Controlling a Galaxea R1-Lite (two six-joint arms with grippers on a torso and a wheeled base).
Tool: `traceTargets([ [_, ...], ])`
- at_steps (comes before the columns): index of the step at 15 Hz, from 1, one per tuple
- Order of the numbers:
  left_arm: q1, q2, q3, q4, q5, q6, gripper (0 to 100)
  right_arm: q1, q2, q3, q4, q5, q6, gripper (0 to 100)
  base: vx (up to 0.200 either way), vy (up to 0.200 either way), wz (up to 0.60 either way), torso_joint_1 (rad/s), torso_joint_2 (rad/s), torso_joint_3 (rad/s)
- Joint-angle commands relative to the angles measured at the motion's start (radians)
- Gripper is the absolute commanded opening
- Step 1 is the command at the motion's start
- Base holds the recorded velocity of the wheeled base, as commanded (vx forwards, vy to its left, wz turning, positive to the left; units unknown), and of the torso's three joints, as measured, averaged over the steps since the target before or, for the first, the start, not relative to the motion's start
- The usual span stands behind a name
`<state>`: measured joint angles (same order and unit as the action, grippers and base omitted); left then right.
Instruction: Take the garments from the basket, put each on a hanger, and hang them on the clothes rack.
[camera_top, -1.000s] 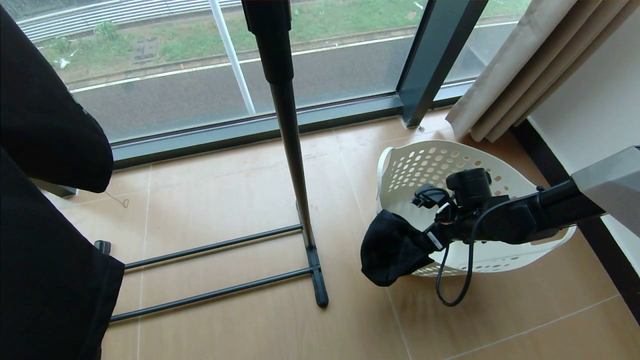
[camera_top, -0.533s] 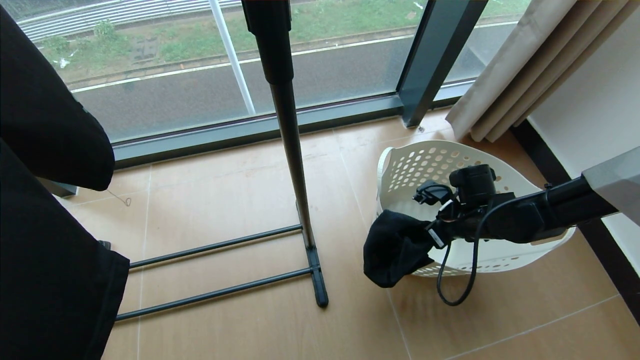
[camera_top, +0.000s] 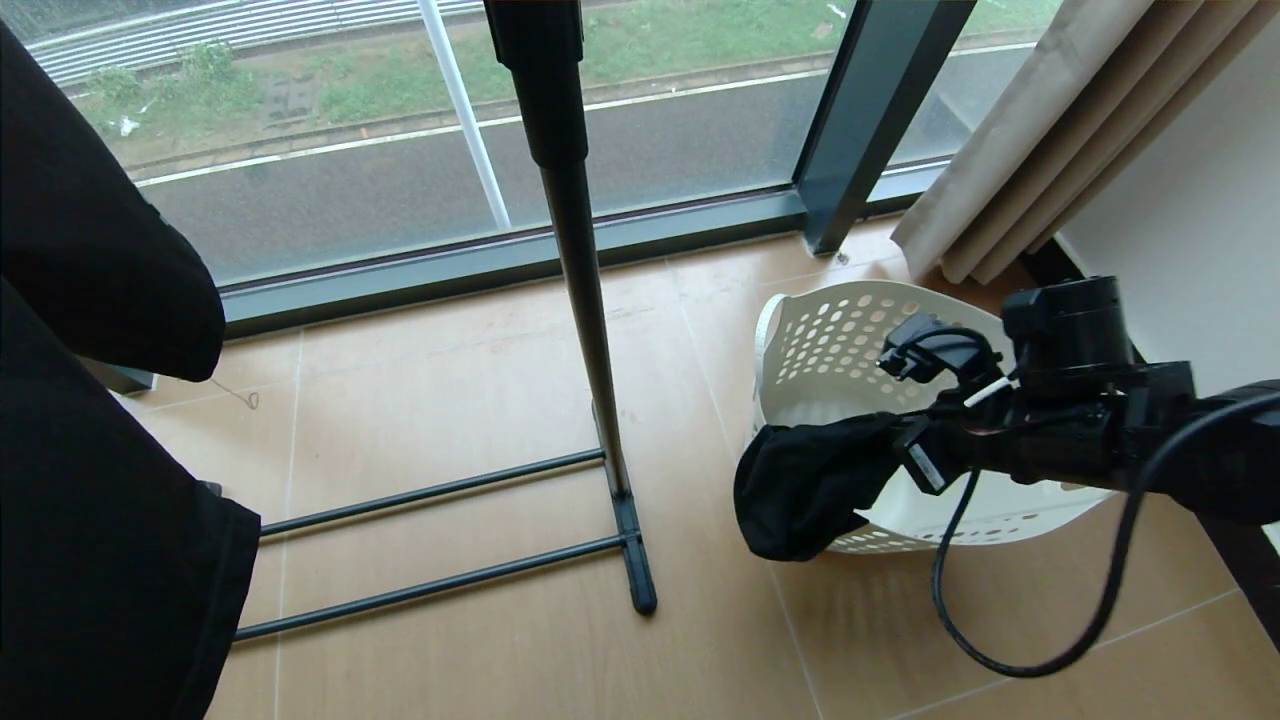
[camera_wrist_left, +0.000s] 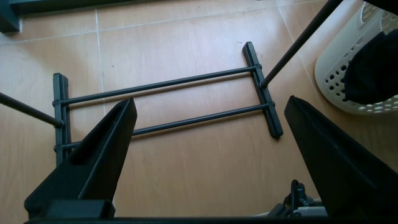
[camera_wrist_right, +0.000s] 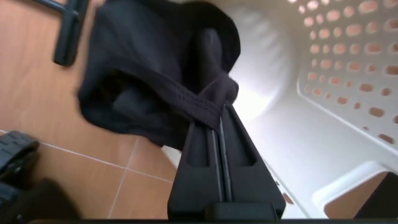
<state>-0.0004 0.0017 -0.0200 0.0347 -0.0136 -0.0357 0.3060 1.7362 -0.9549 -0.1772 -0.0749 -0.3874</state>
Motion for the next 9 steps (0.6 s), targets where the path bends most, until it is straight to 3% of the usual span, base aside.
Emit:
traceTargets([
  [1,0.000,0.000,0.000,0.001,0.000,-0.001,100,0.061,-0.221,0.107,-0.001,-0.002,0.002,0,0.000,0.000,0.00,0.000,0.00,0.000],
  [6,0.000,0.000,0.000,-0.001,0.000,-0.001,100,0.140,-0.558,0.268,0.005,-0.006,0.022,0,0.000,0.000,0.00,0.000,0.00,0.000],
  [7,0.000,0.000,0.000,0.001,0.000,-0.001,100,0.143,-0.567,0.272,0.004,-0.006,0.022,0,0.000,0.000,0.00,0.000,0.00,0.000],
  [9,0.000,0.000,0.000,-0.001,0.001,-0.001,100,0.226,-0.672,0.315,0.002,-0.005,0.041,0,0.000,0.000,0.00,0.000,0.00,0.000],
])
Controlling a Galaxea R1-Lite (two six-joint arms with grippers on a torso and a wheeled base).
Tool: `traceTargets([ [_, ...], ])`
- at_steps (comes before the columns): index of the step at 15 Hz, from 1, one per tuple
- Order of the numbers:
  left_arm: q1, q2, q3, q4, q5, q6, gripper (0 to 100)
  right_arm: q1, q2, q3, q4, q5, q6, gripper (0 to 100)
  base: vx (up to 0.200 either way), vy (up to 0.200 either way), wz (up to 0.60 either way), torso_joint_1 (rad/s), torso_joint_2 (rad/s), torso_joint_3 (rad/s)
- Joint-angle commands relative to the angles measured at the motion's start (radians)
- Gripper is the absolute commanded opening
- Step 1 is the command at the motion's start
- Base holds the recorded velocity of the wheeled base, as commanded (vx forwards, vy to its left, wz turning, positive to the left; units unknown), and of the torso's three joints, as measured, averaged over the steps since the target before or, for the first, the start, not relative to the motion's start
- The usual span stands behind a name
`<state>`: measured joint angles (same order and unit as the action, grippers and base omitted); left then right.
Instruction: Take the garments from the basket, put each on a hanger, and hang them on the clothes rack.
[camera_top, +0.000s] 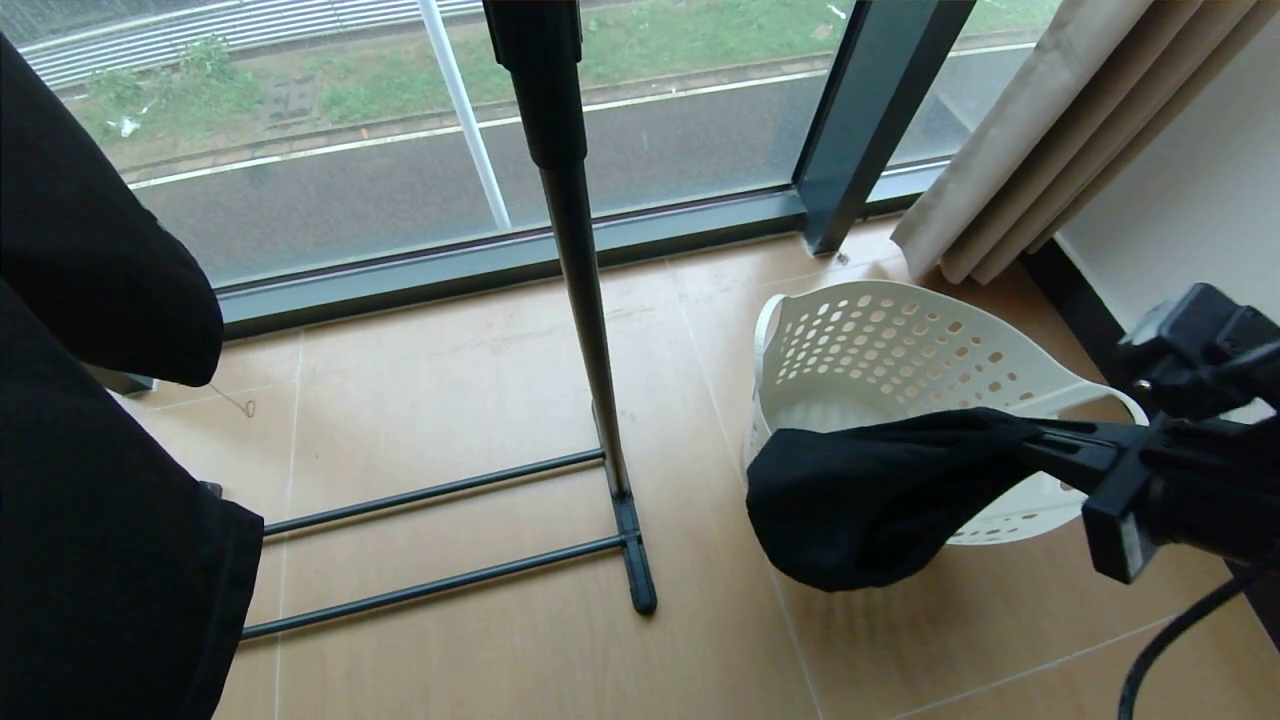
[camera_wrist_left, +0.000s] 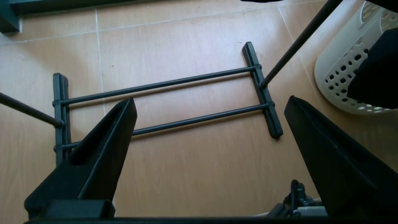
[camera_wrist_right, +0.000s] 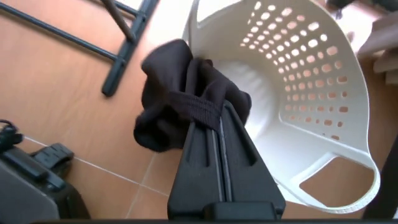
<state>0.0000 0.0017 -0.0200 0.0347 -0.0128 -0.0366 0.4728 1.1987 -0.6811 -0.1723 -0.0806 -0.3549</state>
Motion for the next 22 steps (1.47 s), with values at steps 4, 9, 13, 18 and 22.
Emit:
traceTargets([
  [4,0.000,0.000,0.000,-0.001,-0.003,0.001,100,0.069,-0.145,0.052,-0.004,-0.002,0.010,0,0.000,0.000,0.00,0.000,0.00,0.000],
  [9,0.000,0.000,0.000,-0.001,-0.004,-0.002,100,0.067,-0.151,0.054,-0.003,-0.005,0.010,0,0.000,0.000,0.00,0.000,0.00,0.000],
  [13,-0.002,0.000,-0.001,0.002,-0.009,0.001,100,0.067,-0.146,0.055,-0.003,-0.004,0.010,0,0.000,0.000,0.00,0.000,0.00,0.000],
  [18,-0.002,0.000,-0.001,0.002,-0.012,0.000,100,0.067,-0.140,0.052,-0.004,-0.002,0.010,0,0.000,0.000,0.00,0.001,0.00,0.087],
  [22,-0.002,0.000,-0.001,0.002,-0.012,-0.002,100,0.067,-0.139,0.052,-0.004,-0.002,0.011,0,0.000,0.000,0.00,0.001,0.00,0.194],
])
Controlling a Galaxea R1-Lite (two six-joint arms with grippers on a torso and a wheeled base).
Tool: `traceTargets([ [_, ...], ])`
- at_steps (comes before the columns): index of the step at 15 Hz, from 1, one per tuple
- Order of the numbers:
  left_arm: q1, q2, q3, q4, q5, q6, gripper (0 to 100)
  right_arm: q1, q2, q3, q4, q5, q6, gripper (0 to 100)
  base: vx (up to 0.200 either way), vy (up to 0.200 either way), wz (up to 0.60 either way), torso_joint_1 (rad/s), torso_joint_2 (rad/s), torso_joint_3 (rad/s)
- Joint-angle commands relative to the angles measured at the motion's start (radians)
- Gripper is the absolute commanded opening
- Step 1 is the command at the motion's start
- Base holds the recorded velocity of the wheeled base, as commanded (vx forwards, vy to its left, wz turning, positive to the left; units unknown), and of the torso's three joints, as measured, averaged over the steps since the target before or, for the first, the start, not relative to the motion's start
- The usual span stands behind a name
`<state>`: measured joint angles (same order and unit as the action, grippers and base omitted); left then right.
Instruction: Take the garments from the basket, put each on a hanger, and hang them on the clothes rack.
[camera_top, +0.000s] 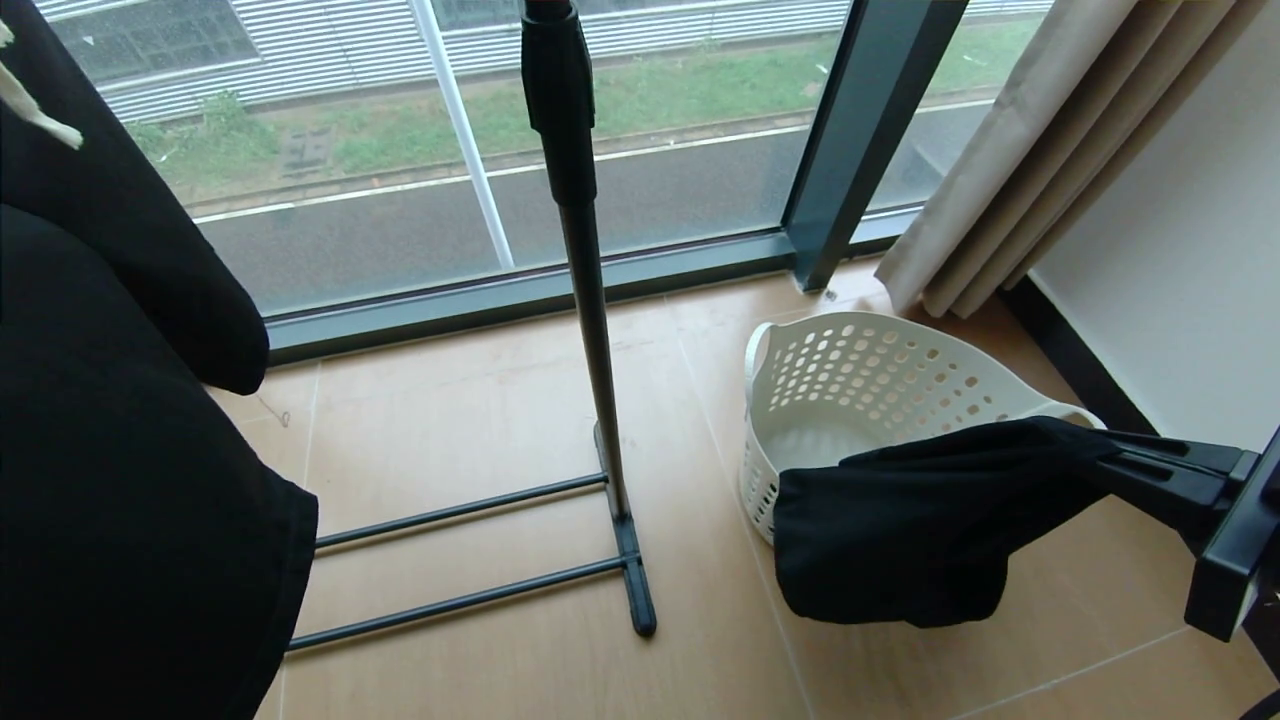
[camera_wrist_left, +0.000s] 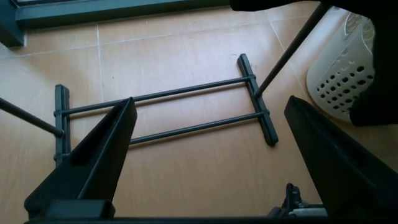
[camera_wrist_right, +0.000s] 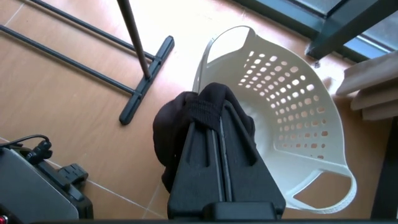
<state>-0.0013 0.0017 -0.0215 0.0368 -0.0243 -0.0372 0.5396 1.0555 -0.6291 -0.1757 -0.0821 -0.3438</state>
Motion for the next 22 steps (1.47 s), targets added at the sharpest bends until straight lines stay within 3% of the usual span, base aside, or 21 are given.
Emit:
traceTargets([
  [1,0.000,0.000,0.000,0.000,0.000,-0.001,100,0.000,0.004,0.000,-0.001,0.001,0.000,0,0.000,0.000,0.00,-0.002,0.00,0.203],
  [6,0.000,0.000,0.000,0.000,0.000,0.000,100,-0.001,0.004,0.002,-0.001,0.007,0.003,0,0.000,0.000,0.00,0.004,-0.05,0.153],
  [22,0.000,0.000,0.000,0.000,0.000,-0.001,100,-0.001,0.004,0.016,-0.001,0.007,0.002,0,0.000,0.000,0.00,0.115,-0.45,-0.132],
])
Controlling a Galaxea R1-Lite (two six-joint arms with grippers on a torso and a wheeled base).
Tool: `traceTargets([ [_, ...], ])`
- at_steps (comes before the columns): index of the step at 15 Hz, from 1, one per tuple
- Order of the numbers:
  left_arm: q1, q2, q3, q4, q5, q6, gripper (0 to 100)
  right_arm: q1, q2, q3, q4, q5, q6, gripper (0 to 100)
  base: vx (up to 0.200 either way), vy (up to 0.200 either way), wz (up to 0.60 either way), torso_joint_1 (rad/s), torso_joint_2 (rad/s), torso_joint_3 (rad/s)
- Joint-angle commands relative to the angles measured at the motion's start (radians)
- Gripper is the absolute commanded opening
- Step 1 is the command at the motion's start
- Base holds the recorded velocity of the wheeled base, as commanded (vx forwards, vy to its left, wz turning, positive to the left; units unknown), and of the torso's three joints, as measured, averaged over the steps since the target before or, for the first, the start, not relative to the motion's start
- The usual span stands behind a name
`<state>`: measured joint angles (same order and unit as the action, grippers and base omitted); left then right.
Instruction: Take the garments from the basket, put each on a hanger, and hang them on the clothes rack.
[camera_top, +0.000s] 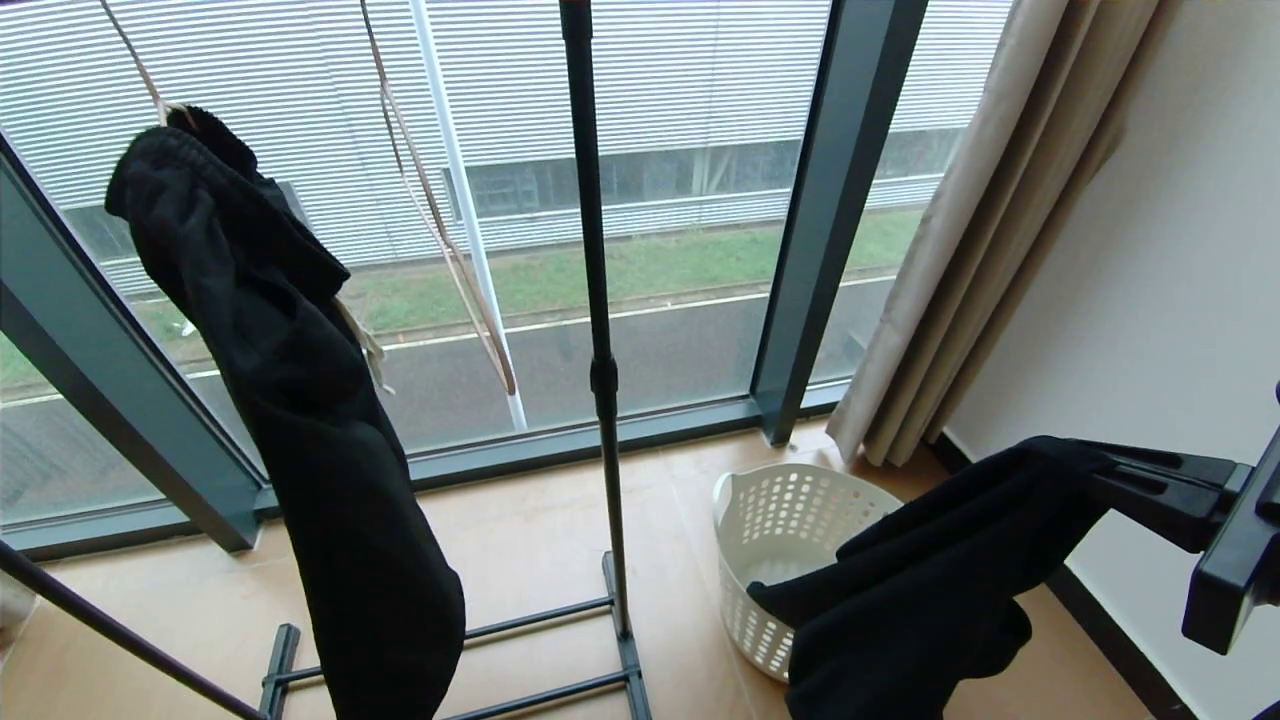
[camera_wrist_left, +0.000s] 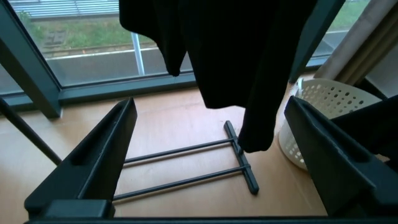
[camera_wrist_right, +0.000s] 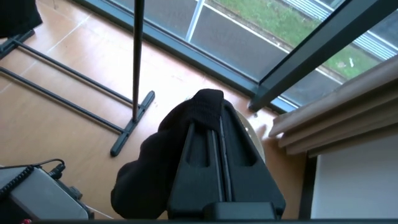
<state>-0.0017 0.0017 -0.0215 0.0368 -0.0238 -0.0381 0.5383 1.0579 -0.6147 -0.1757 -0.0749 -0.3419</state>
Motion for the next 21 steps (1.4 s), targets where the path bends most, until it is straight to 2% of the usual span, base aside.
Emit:
traceTargets([
  [1,0.000,0.000,0.000,0.000,-0.001,0.000,100,0.000,0.002,0.003,-0.001,0.000,0.000,0,0.000,0.000,0.00,0.183,-0.51,-0.119],
  [13,0.000,0.000,0.000,0.000,0.001,0.000,100,0.000,0.007,0.007,-0.001,0.000,0.000,0,0.000,0.000,0.00,0.231,-0.56,-0.142],
  [21,0.000,0.000,0.000,0.000,0.001,0.001,100,0.000,0.005,0.016,-0.001,0.000,-0.002,0,0.000,0.000,0.00,0.187,-0.40,-0.215],
])
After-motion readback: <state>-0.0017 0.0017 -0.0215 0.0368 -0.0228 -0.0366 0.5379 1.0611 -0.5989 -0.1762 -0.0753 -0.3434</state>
